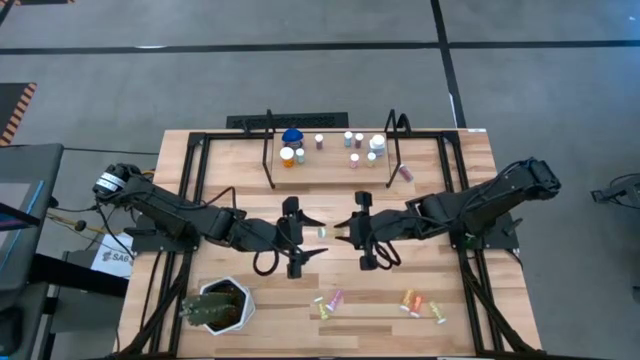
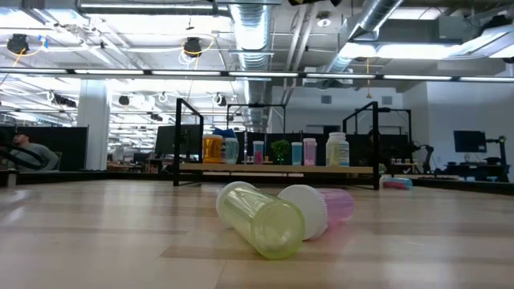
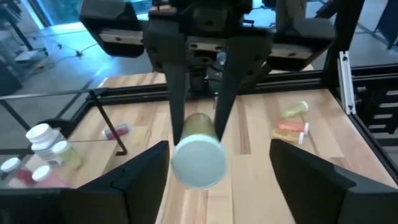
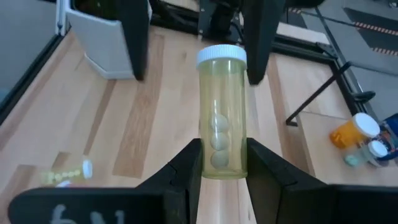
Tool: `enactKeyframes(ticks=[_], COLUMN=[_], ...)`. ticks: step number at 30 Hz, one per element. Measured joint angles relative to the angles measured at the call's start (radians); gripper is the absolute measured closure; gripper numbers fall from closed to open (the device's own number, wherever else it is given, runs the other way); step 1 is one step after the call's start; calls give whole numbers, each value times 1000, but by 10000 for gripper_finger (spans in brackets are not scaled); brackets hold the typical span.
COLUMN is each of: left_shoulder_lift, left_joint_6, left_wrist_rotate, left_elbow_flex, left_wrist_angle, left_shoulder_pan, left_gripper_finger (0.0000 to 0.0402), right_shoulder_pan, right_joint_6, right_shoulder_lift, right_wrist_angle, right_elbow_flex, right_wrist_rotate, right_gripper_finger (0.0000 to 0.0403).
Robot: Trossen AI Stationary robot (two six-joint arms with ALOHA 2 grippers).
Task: Pick and place medicine bottles onto shelf by color
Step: Put the yellow pill bottle on the shelf
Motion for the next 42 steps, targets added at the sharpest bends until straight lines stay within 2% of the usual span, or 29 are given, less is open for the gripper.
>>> enactKeyframes(ticks=[7,17,20,23,26,31,35,38,42], left_shoulder_lift=[0,0,0,-1,-1,-1,0,0,0], left_joint_6=[0,-16,-16,-18,-17,0,-18,-51,-87], left_wrist_rotate=[0,32,46,45,45,46,49,65,164], left_elbow_flex=[0,0,0,2,2,3,61,122,197], left_wrist_angle=[5,6,9,10,2,-17,-148,-251,-355], left_shoulder_pan=[3,4,2,2,7,58,147,234,347], left_gripper_finger=[198,303,315,311,299,294,295,295,295], right_shoulder_pan=[5,11,19,18,18,2,-42,-82,-144], right_joint_6=[3,20,54,91,123,201,249,250,201], right_shoulder_lift=[0,0,0,-1,-2,-3,-4,-19,-22], right_wrist_angle=[2,0,-22,-73,-206,-567,-811,-926,-1002], right_elbow_flex=[0,0,18,57,118,254,303,295,283], right_wrist_rotate=[0,-14,-15,-27,-26,-25,-21,4,8], right_gripper_finger=[284,283,273,245,207,157,148,148,148])
